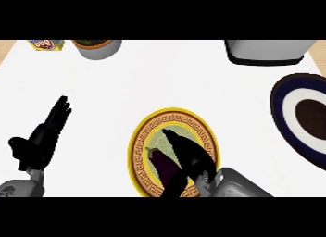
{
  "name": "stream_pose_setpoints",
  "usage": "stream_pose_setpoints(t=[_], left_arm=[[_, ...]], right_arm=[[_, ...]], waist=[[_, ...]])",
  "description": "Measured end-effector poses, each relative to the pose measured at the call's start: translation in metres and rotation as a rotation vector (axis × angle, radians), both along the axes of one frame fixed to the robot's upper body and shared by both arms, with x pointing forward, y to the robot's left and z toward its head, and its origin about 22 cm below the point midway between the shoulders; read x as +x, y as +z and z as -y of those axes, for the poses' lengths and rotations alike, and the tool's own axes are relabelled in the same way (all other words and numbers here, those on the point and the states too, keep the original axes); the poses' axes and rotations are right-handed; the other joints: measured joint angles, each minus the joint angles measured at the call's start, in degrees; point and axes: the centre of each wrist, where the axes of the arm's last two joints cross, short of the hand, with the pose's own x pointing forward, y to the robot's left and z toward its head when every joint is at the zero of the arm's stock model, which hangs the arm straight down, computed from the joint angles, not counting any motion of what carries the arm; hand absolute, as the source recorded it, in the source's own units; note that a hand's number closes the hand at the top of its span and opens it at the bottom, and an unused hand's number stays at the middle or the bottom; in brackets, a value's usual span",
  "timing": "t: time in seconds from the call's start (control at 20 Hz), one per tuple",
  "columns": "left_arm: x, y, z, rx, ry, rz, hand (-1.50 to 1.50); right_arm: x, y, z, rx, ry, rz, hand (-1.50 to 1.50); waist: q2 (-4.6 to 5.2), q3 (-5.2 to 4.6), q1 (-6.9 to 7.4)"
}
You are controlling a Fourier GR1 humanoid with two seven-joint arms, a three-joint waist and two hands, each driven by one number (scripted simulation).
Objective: Pick the eggplant from the plate and place it in the plate
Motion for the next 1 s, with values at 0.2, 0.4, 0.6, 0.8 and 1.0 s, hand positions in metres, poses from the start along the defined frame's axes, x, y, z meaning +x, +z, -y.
stream_pose_setpoints(t=[0.2, 0.4, 0.6, 0.8, 1.0], left_arm=[[-0.002, -0.001, 0.005, -0.003, 0.002, 0.004, 0.00], [-0.001, -0.006, 0.004, -0.003, 0.001, -0.001, 0.00], [-0.005, -0.007, 0.000, -0.005, -0.006, -0.006, 0.00], [-0.004, -0.001, 0.004, 0.000, -0.008, -0.005, 0.00], [-0.003, -0.002, 0.007, -0.002, -0.010, -0.006, 0.00]], right_arm=[[0.000, -0.011, -0.010, -0.027, 0.007, -0.004, -1.50], [0.002, -0.023, -0.011, -0.068, 0.010, -0.013, -1.50], [-0.001, -0.037, -0.011, -0.072, 0.022, -0.012, 1.50], [0.006, -0.041, -0.011, -0.062, 0.050, -0.006, 1.50], [0.007, -0.045, -0.011, -0.056, 0.061, 0.019, 1.50]], waist=[[-0.02, 0.01, -0.03], [-0.03, 0.01, -0.11], [-0.45, -0.13, -0.16], [-1.00, -0.56, -0.37], [-1.28, -0.81, -0.60]])
